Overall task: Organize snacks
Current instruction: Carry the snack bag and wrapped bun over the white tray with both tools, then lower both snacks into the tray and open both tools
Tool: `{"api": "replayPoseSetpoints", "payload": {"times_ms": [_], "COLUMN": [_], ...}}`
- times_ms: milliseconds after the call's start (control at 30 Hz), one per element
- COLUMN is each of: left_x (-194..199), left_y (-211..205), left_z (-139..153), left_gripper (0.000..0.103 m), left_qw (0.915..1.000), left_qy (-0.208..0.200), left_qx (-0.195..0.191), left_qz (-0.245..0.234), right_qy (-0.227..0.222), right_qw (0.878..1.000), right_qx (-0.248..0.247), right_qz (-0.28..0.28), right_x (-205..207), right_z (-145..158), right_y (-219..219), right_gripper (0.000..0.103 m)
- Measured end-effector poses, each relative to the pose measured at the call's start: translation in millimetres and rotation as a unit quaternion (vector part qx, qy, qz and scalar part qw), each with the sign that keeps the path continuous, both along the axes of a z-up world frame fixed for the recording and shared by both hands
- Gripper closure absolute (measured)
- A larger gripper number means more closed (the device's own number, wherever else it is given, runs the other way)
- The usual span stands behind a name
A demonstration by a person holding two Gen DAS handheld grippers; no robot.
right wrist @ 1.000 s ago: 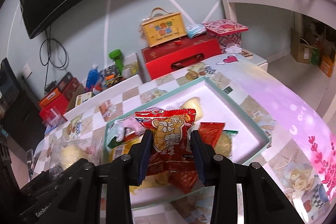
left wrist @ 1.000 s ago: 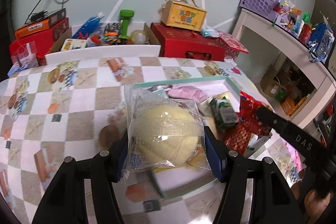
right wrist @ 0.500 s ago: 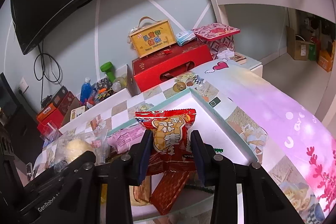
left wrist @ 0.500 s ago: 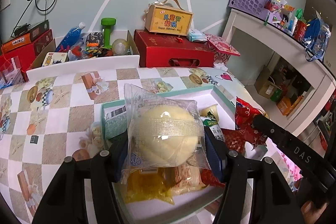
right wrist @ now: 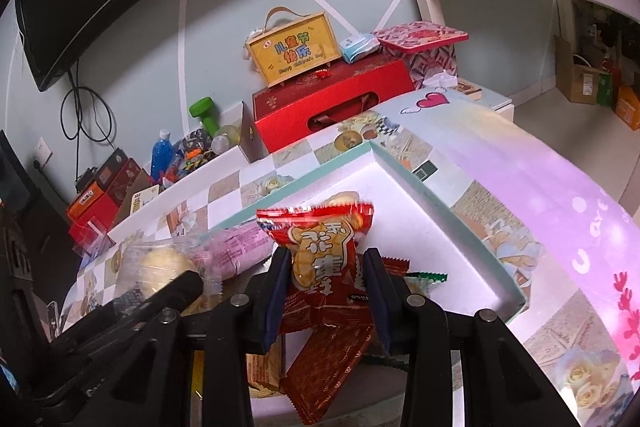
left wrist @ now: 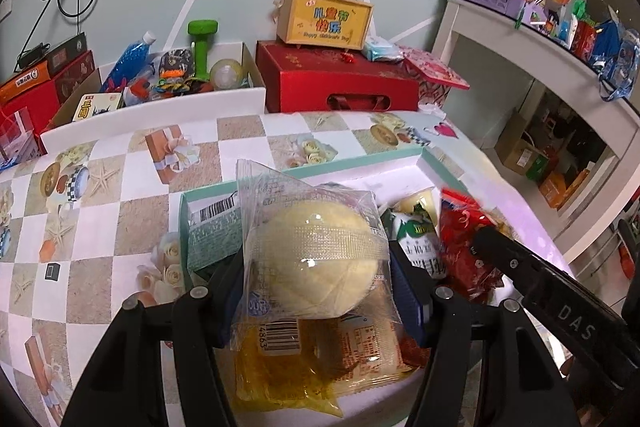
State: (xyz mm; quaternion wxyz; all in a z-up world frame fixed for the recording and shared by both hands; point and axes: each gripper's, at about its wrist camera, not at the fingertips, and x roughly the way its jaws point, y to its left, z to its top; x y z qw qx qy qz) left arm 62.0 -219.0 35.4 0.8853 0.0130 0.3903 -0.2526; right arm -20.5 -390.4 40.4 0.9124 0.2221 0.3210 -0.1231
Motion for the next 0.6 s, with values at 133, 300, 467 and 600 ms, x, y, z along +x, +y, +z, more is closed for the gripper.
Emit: {"api": "replayPoseSetpoints", "payload": {"times_ms": [133,300,467,600], "left_x": [1,4,4,4], "left_y": [-6,-11,-13,-10], "left_z": [-6,-11,-11,-8], "left_gripper": [0.038,0.038,0.036,0.031], "left_qw": [0.9999,0.9998,0.9998,0.9997], "left_qy": [0.003,0.009,0.013,0.014], "left_qx": [0.007,0.012,0.015,0.021], "left_qz": [-0.007,-0.011,-0.007,-0.005], "right_qy": [0.008,0.008,0.008,0.01], "right_qw": [1.0,1.0,1.0,1.0], "right_qx": [0.005,0.01,0.009,0.004], "right_qz": [0.009,0.009,0.011,0.011], "right_x": [5,5,5,3], "right_z": [-8,-10,-8,-6], "right_y": [3,2,3,3], "right_gripper": [0.063,0.064,0.063,0.063]}}
